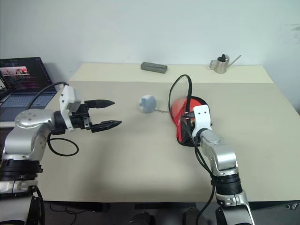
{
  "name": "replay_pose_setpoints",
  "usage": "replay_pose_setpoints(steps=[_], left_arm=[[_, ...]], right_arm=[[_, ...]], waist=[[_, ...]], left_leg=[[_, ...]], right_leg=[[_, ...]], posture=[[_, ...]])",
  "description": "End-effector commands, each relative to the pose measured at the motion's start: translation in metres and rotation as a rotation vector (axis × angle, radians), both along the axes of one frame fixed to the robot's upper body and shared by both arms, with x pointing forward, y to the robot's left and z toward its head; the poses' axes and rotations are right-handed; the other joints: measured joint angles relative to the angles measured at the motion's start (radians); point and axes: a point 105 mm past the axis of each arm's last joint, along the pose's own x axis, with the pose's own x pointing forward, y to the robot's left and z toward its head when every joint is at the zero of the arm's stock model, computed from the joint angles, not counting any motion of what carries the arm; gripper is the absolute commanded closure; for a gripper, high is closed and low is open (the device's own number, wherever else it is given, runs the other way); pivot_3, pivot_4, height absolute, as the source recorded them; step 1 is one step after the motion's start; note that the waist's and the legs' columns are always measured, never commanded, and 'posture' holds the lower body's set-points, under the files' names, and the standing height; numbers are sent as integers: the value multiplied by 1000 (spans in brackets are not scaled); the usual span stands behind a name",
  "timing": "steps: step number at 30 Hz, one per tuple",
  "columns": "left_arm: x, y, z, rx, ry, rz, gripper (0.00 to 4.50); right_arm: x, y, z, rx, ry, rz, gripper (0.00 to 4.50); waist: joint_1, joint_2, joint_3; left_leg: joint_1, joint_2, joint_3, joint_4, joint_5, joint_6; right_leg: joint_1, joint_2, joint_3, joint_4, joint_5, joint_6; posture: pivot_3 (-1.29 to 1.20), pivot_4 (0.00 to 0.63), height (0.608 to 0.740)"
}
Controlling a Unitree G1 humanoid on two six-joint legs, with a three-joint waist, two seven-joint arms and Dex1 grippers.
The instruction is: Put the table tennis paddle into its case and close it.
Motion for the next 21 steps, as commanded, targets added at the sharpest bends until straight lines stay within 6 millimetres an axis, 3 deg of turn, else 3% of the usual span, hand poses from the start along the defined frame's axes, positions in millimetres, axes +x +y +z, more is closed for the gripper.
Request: replay_pose_setpoints(steps=[1, 12, 21], left_arm=[[-1, 2, 16, -12, -67, 6, 0], [7, 2, 16, -40, -67, 32, 0], [17, 12, 18, -86, -72, 107, 0]], right_arm=[[-2, 8, 31, 75, -124, 36, 37], [-11, 28, 45, 155, -173, 157, 37], [-30, 57, 28, 196, -60, 389, 37]], waist=[[0, 0, 0], [0, 0, 0], [0, 0, 0]], left_leg=[[0, 0, 0, 0, 0, 0], [0, 0, 0, 0, 0, 0], [0, 0, 0, 0, 0, 0]], right_leg=[[0, 0, 0, 0, 0, 0], [0, 0, 0, 0, 0, 0], [0, 0, 0, 0, 0, 0]], posture=[[0, 150, 740], [0, 150, 740], [0, 150, 740]])
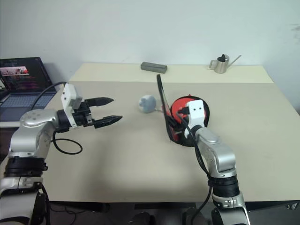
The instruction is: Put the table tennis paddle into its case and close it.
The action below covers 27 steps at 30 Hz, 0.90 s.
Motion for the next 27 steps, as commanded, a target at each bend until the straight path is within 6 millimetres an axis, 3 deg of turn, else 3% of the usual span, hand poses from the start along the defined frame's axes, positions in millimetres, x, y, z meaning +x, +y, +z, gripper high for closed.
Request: replay_pose_setpoints(steps=[1, 6, 10, 27], left_arm=[[1, 7, 16, -13, -64, 29, 0], [1, 11, 10, -1, -48, 36, 0], [2, 13, 5, 7, -32, 45, 0], [19, 9, -6, -9, -20, 56, 0]], right_arm=[[-13, 15, 5, 26, 2, 140, 37], [-10, 12, 2, 0, 5, 162, 37], [-4, 3, 11, -4, -19, 153, 37], [-15, 4, 36, 23, -56, 271, 37]], waist=[[0, 0, 0], [1, 0, 0], [1, 0, 0], [2, 0, 0]], left_leg=[[0, 0, 0, 0, 0, 0], [0, 0, 0, 0, 0, 0], [0, 0, 0, 0, 0, 0], [0, 0, 0, 0, 0, 0]], right_leg=[[0, 0, 0, 0, 0, 0], [0, 0, 0, 0, 0, 0], [0, 0, 0, 0, 0, 0], [0, 0, -1, 0, 0, 0]], posture=[[0, 150, 740], [0, 150, 740], [0, 150, 740], [0, 150, 740]])
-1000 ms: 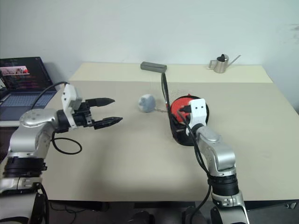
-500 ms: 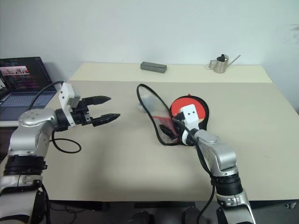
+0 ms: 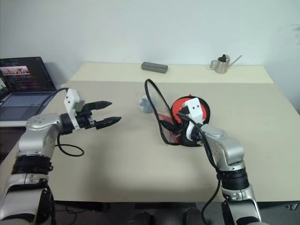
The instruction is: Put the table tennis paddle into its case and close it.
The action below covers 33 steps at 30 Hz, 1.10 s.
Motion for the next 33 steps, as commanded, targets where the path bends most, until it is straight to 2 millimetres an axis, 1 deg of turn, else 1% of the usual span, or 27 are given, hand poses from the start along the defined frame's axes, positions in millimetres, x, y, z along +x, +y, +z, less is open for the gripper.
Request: replay_pose_setpoints(steps=[1, 5, 9, 11, 13, 15, 19, 22, 26, 28, 30, 33], left_arm=[[3, -1, 15, 6, -58, -7, 0], [7, -5, 14, 10, -59, -17, 0], [13, -16, 11, 13, -56, -42, 0], [19, -29, 9, 11, -56, -71, 0], [21, -34, 8, 14, -58, -86, 0], [26, -45, 8, 12, -56, -122, 0], [37, -78, 7, 99, -59, -223, 0], [41, -87, 9, 126, -64, -254, 0], [44, -95, 6, 144, -65, -277, 0], [44, -101, 5, 139, -64, -289, 0], [44, -107, 4, 137, -64, -309, 0], [43, -114, 4, 133, -67, -329, 0]], right_arm=[[-8, 4, 22, 33, -68, 45, 37], [-11, 6, 17, 26, -57, 52, 37], [-9, 3, 16, 27, -57, 32, 37], [-10, 1, 17, 29, -59, 33, 37], [-11, 2, 18, 30, -59, 34, 37], [-12, 3, 17, 28, -58, 40, 37], [-13, 1, 17, 28, -61, 28, 37], [-15, 0, 16, 26, -61, 16, 37], [-17, -4, 15, 22, -64, -1, 37], [-20, -9, 16, 11, -76, -14, 37], [-23, -25, 26, 2, -100, -44, 37], [-36, -57, 43, -10, -124, -69, 37]], waist=[[-1, 0, 0], [-1, 0, 0], [1, 0, 0], [1, 0, 0], [1, 0, 0], [1, 0, 0], [3, 0, 0], [2, -1, 0], [-9, -1, 0], [-8, -1, 0], [-6, -1, 1], [2, -3, 2]], left_leg=[[0, 0, 0, 0, 0, 0], [0, 0, 0, 0, 0, 0], [0, 0, 0, 0, 0, 0], [0, 0, 0, 0, 0, 0], [0, -1, 0, 0, 0, 0], [0, -1, 0, 0, 0, 0], [-1, -1, -1, 1, 0, 0], [-1, -2, -1, 1, 0, 0], [-1, -1, 0, 0, 0, 0], [-1, -1, -1, 0, 0, 0], [-1, -1, -1, 0, 0, 0], [-2, -3, -1, 1, 0, 0]], right_leg=[[0, 0, 0, 0, 0, 0], [0, 0, 0, 0, 0, 0], [0, 0, 0, 0, 0, 0], [0, 0, 0, 0, 0, 0], [0, 0, -1, 0, 0, 0], [0, 0, 0, 0, 0, 0], [0, 2, -2, 0, 0, 0], [1, 2, -2, 0, 0, 0], [0, 2, -2, 0, 0, 0], [0, 2, -2, 0, 0, 0], [0, 2, -2, 0, 0, 0], [0, 2, -2, 0, 0, 1]], posture=[[0, 150, 740], [0, 150, 740], [0, 150, 740], [0, 150, 740], [0, 150, 740], [0, 150, 740], [0, 150, 740], [0, 150, 740], [0, 150, 740], [0, 150, 740], [0, 150, 740], [0, 150, 740]])
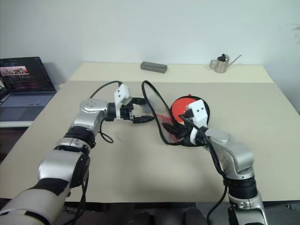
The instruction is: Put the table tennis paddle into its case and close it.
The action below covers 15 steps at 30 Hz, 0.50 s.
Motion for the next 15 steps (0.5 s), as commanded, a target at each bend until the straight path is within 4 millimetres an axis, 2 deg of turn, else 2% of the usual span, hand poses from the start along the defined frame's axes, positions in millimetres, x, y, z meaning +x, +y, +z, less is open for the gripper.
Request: replay_pose_setpoints(steps=[1, 3, 10, 15], left_arm=[[2, -8, 20, -6, -70, -28, 0], [2, -13, 21, -6, -72, -39, 0], [4, -31, 27, 5, -84, -68, 0], [4, -48, 31, 21, -94, -94, 0]], right_arm=[[-20, -34, 33, 18, -75, -16, 37], [-33, -51, 37, -3, -62, -10, 37], [-76, -84, 33, -78, 22, 5, 37], [-92, -91, 24, -82, 58, -36, 37]], waist=[[4, -2, 1], [7, -3, 2], [6, -4, 2], [4, -5, 3]], left_leg=[[0, 0, 0, 0, 0, 0], [0, 0, -1, 0, 0, 0], [0, 0, -3, 0, 0, 0], [1, 0, -3, 0, 0, 0]], right_leg=[[0, 0, 0, 0, 0, 0], [0, 0, -1, 0, 0, 0], [2, 0, -2, -1, 0, 0], [4, 0, -2, -1, 0, 1]], posture=[[0, 150, 740], [0, 150, 740], [0, 150, 740], [0, 150, 740]])
